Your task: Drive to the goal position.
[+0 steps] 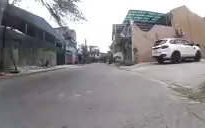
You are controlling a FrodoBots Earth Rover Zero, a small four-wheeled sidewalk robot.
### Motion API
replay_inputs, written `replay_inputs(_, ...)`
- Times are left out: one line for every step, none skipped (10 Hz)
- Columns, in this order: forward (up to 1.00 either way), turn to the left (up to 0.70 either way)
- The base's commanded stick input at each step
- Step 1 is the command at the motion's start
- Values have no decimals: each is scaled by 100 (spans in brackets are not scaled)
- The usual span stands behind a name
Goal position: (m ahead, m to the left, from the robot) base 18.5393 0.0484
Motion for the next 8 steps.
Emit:
replay_inputs(100,-39)
replay_inputs(100,-39)
replay_inputs(100,-39)
replay_inputs(100,-23)
replay_inputs(100,-6)
replay_inputs(100,1)
replay_inputs(100,1)
replay_inputs(100,1)
